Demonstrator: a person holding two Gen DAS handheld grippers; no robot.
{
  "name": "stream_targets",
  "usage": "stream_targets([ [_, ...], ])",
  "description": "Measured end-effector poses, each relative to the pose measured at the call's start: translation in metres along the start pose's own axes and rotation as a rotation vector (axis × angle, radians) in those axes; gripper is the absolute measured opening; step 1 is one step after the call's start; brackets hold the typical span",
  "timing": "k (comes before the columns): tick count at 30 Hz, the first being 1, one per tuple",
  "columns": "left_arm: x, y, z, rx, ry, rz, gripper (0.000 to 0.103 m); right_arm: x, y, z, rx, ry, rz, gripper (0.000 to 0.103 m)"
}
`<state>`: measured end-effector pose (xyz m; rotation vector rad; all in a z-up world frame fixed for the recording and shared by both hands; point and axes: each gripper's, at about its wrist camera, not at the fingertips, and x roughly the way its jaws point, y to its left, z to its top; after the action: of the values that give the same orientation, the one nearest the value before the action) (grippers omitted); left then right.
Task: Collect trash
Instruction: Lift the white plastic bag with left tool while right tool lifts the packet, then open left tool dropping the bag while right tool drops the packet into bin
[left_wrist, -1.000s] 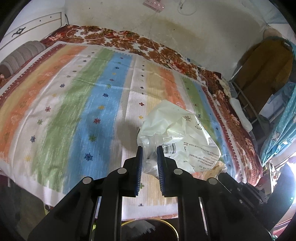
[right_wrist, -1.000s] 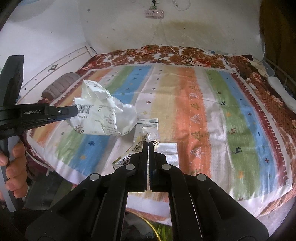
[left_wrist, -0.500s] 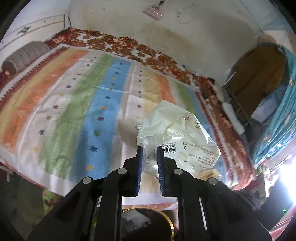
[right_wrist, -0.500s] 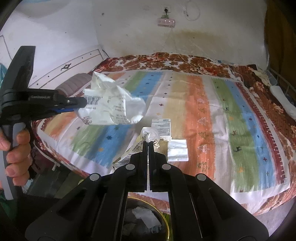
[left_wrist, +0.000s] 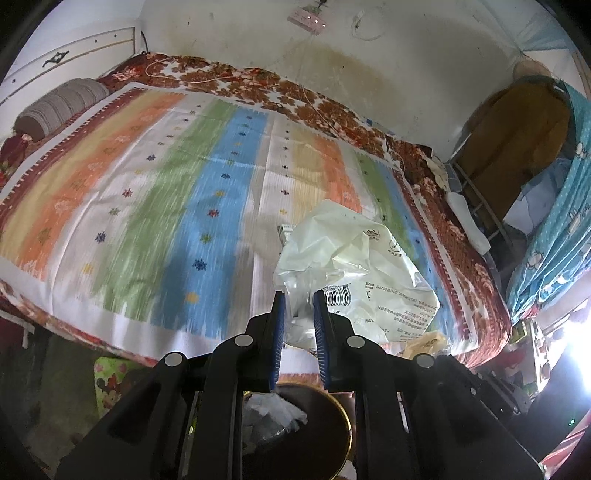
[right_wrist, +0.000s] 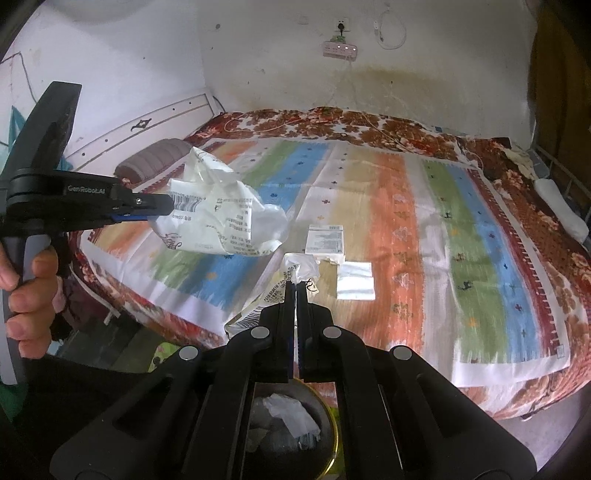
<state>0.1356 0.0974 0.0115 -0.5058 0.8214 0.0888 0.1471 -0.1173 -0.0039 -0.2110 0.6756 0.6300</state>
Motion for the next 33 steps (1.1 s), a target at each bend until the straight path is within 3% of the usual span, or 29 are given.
stream_targets([
  [7,0.0,0.0,-0.025,-0.017,0.059,0.046,0.015,-0.013,0.004,-0.016,0.02,0.014,0.011,0.0],
  [20,0.015,-0.008,-0.08,0.04,0.178,0.185,0.016,-0.013,0.021,-0.059,0.009,0.102,0.004,0.0],
  [33,0.042,-0.013,-0.108,0.069,0.268,0.258,0.017,-0.001,0.033,-0.083,-0.001,0.186,-0.009,0.0],
])
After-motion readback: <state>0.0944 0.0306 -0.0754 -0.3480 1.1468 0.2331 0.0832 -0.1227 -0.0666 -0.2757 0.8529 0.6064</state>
